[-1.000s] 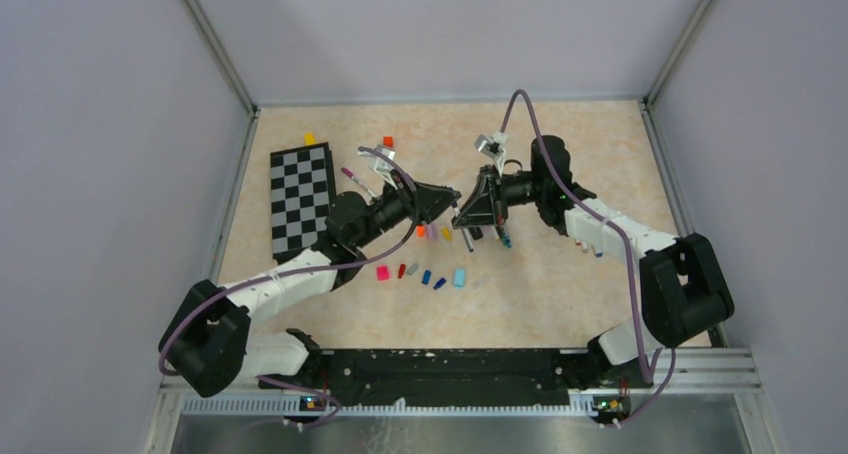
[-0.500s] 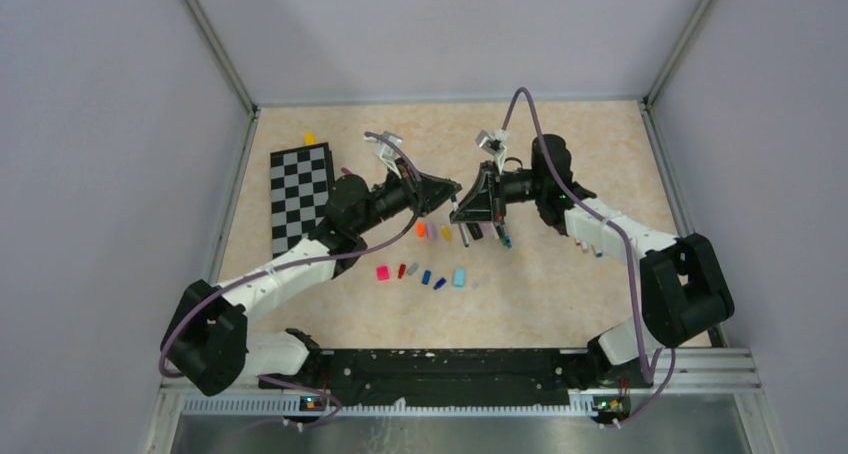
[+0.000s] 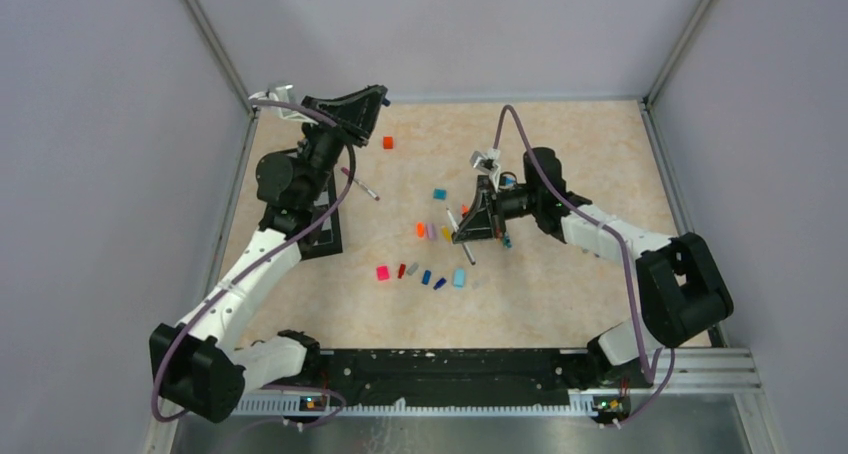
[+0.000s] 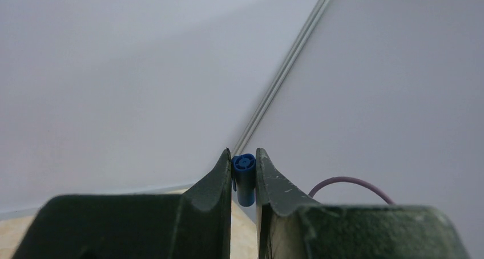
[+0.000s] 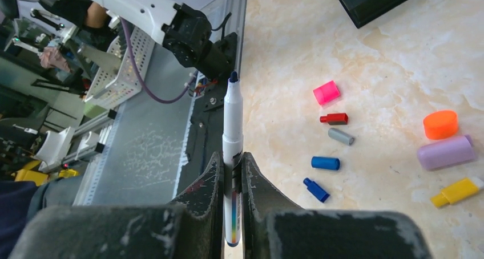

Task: Open the pen caps
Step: Open the pen cap from the pen, then place the pen cap at the center of the board.

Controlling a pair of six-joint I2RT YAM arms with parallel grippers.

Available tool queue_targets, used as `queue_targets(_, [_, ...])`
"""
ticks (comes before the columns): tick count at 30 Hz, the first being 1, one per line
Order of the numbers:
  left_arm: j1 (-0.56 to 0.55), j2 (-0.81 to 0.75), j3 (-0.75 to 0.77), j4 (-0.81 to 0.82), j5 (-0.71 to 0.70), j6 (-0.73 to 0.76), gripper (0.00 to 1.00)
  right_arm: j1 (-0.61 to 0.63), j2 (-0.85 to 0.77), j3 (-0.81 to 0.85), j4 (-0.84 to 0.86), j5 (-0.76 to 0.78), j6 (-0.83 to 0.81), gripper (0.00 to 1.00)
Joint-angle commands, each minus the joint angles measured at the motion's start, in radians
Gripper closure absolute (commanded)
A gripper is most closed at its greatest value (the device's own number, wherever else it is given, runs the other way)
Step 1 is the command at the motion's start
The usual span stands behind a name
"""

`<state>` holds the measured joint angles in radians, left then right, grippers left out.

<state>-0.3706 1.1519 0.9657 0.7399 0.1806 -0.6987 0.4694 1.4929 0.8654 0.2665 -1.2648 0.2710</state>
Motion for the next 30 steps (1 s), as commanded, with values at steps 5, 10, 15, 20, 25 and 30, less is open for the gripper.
queue_targets(5, [0.009, -0.074, -0.09, -0.031, 0.018, 0.017, 1.0, -0.026, -0.061, 0.066, -0.264, 0.069, -0.323, 1.0])
queue_targets(10, [0.013, -0.093, -0.165, -0.098, 0.077, -0.003, 1.0, -0.121, -0.095, 0.055, -0.265, 0.073, -0.335, 1.0])
queue_targets(15, [0.013, -0.054, -0.201, -0.164, 0.157, -0.042, 1.0, -0.205, -0.129, 0.023, -0.247, 0.08, -0.336, 1.0])
queue_targets(20, [0.013, 0.007, -0.212, -0.168, 0.24, -0.076, 0.95, -0.253, -0.152, -0.001, -0.227, 0.084, -0.328, 1.0])
queue_targets(25, [0.013, 0.078, -0.203, -0.159, 0.3, -0.111, 0.95, -0.269, -0.163, -0.009, -0.216, 0.092, -0.323, 1.0])
queue_targets(30, [0.012, 0.16, -0.2, -0.135, 0.353, -0.149, 0.98, -0.279, -0.168, -0.021, -0.204, 0.097, -0.321, 1.0])
